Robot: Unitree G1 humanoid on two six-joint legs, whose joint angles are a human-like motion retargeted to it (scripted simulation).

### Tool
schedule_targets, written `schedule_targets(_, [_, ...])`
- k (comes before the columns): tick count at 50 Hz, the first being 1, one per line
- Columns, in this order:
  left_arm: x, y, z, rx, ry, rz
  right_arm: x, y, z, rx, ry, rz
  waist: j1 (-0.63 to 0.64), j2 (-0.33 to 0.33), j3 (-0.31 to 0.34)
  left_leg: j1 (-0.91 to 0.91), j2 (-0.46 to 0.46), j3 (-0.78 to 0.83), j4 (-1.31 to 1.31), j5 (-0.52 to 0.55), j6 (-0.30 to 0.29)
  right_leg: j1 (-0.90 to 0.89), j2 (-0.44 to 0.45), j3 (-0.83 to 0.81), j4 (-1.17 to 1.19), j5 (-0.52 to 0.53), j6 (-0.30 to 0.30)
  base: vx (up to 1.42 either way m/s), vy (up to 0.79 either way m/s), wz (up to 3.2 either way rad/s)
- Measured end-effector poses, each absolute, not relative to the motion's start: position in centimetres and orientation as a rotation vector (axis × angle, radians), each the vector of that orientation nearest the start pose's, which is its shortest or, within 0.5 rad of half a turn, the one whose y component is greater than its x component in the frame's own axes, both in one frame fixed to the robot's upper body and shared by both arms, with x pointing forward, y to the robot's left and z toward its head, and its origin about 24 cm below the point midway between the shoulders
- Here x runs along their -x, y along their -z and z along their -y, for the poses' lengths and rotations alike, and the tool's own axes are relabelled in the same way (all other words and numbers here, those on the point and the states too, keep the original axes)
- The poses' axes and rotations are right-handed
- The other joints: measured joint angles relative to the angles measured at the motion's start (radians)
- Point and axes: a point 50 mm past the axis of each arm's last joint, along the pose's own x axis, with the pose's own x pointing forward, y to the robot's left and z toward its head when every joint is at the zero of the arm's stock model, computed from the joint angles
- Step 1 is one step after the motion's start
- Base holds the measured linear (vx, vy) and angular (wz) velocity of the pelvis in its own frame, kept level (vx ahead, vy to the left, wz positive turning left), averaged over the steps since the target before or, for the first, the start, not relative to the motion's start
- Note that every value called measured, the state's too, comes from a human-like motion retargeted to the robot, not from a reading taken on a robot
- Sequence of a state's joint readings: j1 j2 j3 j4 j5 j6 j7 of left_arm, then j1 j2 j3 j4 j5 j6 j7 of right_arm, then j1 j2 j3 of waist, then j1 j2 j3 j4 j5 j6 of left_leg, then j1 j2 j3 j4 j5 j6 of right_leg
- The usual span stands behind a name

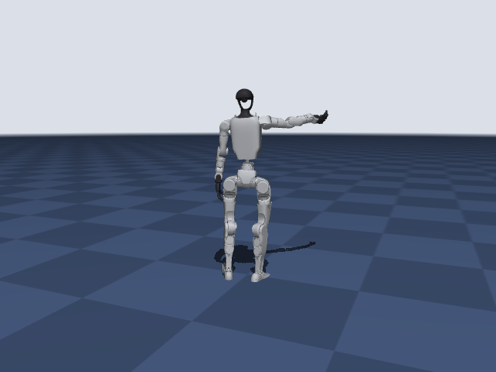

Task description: In place motions

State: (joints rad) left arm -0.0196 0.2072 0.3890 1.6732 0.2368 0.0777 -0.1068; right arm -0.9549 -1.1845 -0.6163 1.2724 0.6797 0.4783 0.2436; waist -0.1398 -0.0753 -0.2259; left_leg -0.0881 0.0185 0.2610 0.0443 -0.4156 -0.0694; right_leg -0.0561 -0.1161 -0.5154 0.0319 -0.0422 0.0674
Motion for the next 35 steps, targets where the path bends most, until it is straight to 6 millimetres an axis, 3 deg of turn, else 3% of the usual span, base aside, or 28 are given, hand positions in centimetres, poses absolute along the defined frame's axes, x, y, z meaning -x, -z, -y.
schedule_targets(2, [1.6,17.1,-22.1,0.103,-0.197,-1.715,-25.5,-24.8,47.7,-0.874,0.58,0.399,0.004,0.003,0.005,0.007,0.003,0.01,-0.002,-0.003,0.0,-0.001,0.004,0.008,0.002,0.0,-0.001,-0.03,0.04,-0.24])
schedule_targets(3, [1.8,17.0,-22.2,0.101,-0.194,-1.726,-25.5,-25.4,47.9,-0.908,0.677,0.507,0.007,0.004,0.006,0.013,0.004,0.016,-0.004,-0.004,0.0,-0.002,0.005,0.014,0.003,0.001,-0.002,0.0,0.07,-0.33])
schedule_targets(5, [2.2,16.9,-22.5,0.088,-0.18,-1.748,-25.3,-27.4,47.4,-0.791,0.869,0.622,0.011,0.008,0.007,0.022,0.007,0.03,-0.007,-0.006,-0.001,-0.004,0.007,0.025,0.006,0.002,-0.003,0.01,0.06,-0.33])
schedule_targets(10, [1.6,16.9,-22.8,0.063,-0.174,-1.731,-25.5,-36.2,41.8,-0.014,0.834,0.733,0.022,0.009,0.026,0.045,0.003,0.048,-0.015,-0.005,-0.002,0.0,0.003,0.038,0.011,0.006,-0.007,0.0,0.01,-0.09])
schedule_targets(14, [0.0,16.9,-23.3,0.041,-0.181,-1.673,-22.6,-43.6,36.1,0.742,1.009,0.868,0.029,-0.001,0.045,0.055,0.0,0.052,-0.019,-0.001,-0.003,0.004,-0.002,0.044,0.015,0.007,-0.008,0.0,0.0,0.0])
schedule_targets(17, [-1.1,16.9,-23.8,0.016,-0.183,-1.641,-19.4,-47.4,31.1,1.233,1.243,1.009,0.029,-0.014,0.046,0.054,-0.002,0.049,-0.021,0.001,-0.003,0.003,-0.005,0.042,0.016,0.007,-0.008,0.0,0.0,0.0])
schedule_targets(20, [-1.8,16.8,-24.2,-0.001,-0.183,-1.618,-15.7,-48.9,24.7,1.526,1.422,1.369,0.023,-0.031,0.048,0.054,-0.002,0.046,-0.022,0.001,-0.004,0.004,-0.006,0.041,0.018,0.007,-0.009,0.0,0.0,0.0])
schedule_targets(23, [-2.1,16.7,-24.6,-0.022,-0.167,-1.608,-14.1,-47.8,19.4,1.614,1.3,1.778,0.015,-0.045,0.05,0.062,0.001,0.05,-0.024,-0.001,-0.006,0.007,-0.004,0.046,0.02,0.007,-0.01,0.0,0.0,0.0])
schedule_targets(25, [-2.2,16.8,-24.1,-0.023,-0.141,-1.604,-14.3,-47.4,17.8,1.604,1.185,1.905,0.01,-0.038,0.051,0.069,0.002,0.053,-0.024,-0.003,-0.006,0.01,-0.002,0.05,0.022,0.007,-0.011,0.0,0.0,0.0])
schedule_targets(27, [-2.4,17.1,-22.7,-0.003,-0.104,-1.597,-15.4,-48.3,18.8,1.562,1.202,1.846,0.01,-0.013,0.053,0.071,0.004,0.054,-0.025,-0.004,-0.006,0.011,0.001,0.052,0.023,0.007,-0.01,0.01,0.06,-0.04])
schedule_targets(30, [-2.6,17.6,-20.3,0.044,-0.057,-1.59,-17.6,-50.0,24.0,1.481,1.362,1.505,0.014,0.032,0.051,0.066,0.006,0.05,-0.024,-0.004,-0.003,0.009,0.004,0.05,0.021,0.008,-0.009,0.02,0.04,0.04])
schedule_targets(33, [-2.3,17.8,-19.0,0.083,-0.046,-1.598,-19.6,-49.1,32.8,1.286,1.51,1.035,0.005,0.056,0.043,0.052,0.005,0.038,-0.019,-0.001,-0.002,0.008,0.004,0.041,0.016,0.008,-0.007,0.04,0.04,0.19])
schedule_targets(35, [-1.8,17.7,-19.2,0.087,-0.06,-1.61,-20.6,-45.3,39.6,1.046,1.548,0.658,-0.007,0.052,0.038,0.043,0.004,0.029,-0.015,0.0,0.0,0.008,0.004,0.033,0.013,0.008,-0.007,0.0,0.01,0.11])
